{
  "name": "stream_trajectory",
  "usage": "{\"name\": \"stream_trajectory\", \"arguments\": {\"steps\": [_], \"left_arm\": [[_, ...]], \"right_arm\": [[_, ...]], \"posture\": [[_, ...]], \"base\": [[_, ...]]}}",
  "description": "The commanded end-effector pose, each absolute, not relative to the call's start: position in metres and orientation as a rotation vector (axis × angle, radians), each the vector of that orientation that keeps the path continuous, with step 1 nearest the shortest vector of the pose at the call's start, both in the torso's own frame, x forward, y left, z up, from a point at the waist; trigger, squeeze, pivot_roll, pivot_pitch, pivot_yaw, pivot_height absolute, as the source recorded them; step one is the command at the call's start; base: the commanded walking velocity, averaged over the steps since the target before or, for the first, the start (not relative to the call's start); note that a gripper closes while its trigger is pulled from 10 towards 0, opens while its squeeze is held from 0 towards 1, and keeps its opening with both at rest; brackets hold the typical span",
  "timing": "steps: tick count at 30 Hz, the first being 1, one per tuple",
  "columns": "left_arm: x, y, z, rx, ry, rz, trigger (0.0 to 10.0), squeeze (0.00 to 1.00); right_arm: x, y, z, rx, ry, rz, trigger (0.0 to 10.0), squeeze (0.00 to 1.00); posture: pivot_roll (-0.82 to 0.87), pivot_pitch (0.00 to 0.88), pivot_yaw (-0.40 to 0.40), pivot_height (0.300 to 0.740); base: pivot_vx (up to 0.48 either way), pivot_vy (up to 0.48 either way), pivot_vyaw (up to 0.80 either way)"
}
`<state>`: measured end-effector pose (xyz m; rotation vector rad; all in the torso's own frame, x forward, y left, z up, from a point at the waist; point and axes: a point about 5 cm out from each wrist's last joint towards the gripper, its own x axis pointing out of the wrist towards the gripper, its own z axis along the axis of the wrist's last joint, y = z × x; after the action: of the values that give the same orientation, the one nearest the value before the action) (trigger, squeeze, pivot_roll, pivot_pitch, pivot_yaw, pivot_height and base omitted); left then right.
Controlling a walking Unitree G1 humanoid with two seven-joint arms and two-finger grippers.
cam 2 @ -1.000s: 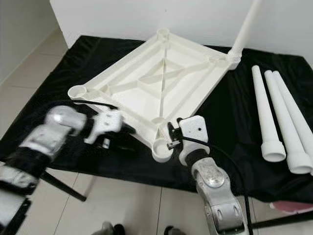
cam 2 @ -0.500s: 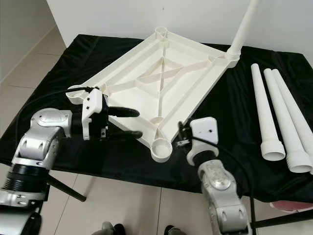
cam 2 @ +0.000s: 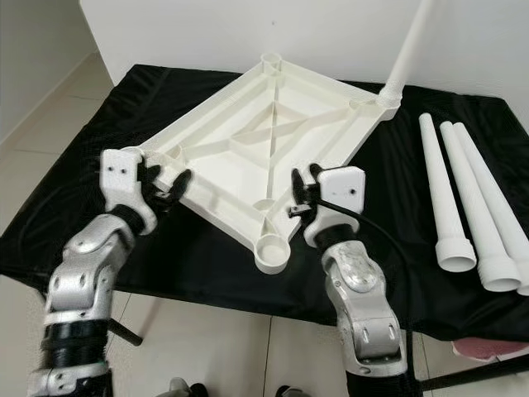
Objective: Building children table
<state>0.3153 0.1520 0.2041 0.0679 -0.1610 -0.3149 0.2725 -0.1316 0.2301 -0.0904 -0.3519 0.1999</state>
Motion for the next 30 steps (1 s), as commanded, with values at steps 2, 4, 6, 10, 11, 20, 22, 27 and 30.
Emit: {"name": "stream_trajectory", "arguments": {"steps": [2,4,6,10,11,20,22,27,30], "left_arm": [[0.312,0.157,0.205,0.109,-0.181,-0.273,10.0,0.0],[0.314,0.159,0.207,0.1,-0.205,-0.185,10.0,0.0],[0.315,0.158,0.208,0.094,-0.213,-0.154,10.0,0.0],[0.318,0.15,0.211,0.087,-0.233,-0.12,10.0,0.0],[0.319,0.148,0.212,0.083,-0.234,-0.122,10.0,0.0],[0.321,0.148,0.214,0.083,-0.243,-0.135,10.0,0.0],[0.321,0.148,0.215,0.084,-0.244,-0.136,10.0,0.0],[0.322,0.149,0.216,0.082,-0.245,-0.137,10.0,0.0],[0.323,0.149,0.216,0.083,-0.245,-0.136,10.0,0.0]], "right_arm": [[0.274,-0.13,0.229,-0.074,-0.353,0.222,10.0,0.0],[0.278,-0.127,0.23,-0.071,-0.35,0.247,10.0,0.0],[0.28,-0.126,0.23,-0.072,-0.349,0.254,10.0,0.0],[0.283,-0.125,0.23,-0.071,-0.35,0.269,10.0,0.0],[0.283,-0.124,0.23,-0.07,-0.351,0.272,10.0,0.0],[0.283,-0.126,0.228,-0.07,-0.348,0.263,10.0,0.0],[0.283,-0.126,0.228,-0.071,-0.347,0.261,10.0,0.0],[0.282,-0.128,0.228,-0.073,-0.346,0.256,10.0,0.0],[0.283,-0.128,0.228,-0.074,-0.346,0.254,10.0,0.0]], "posture": [[-0.03,0.064,-0.002,0.74],[-0.02,0.056,-0.034,0.74],[-0.02,0.056,-0.034,0.74],[-0.02,0.058,-0.049,0.74],[-0.02,0.06,-0.048,0.74],[-0.03,0.067,-0.04,0.74],[-0.03,0.068,-0.038,0.74],[-0.03,0.069,-0.036,0.74],[-0.03,0.07,-0.036,0.74]], "base": [[0.0,0.0,0.0],[0.0,0.0,0.0],[0.0,0.0,0.0],[0.0,-0.156,0.0],[0.0,-0.368,0.0],[0.0,-0.26,0.0],[0.0,-0.247,0.0],[0.0,-0.147,0.0],[0.0,0.0,0.0]]}}
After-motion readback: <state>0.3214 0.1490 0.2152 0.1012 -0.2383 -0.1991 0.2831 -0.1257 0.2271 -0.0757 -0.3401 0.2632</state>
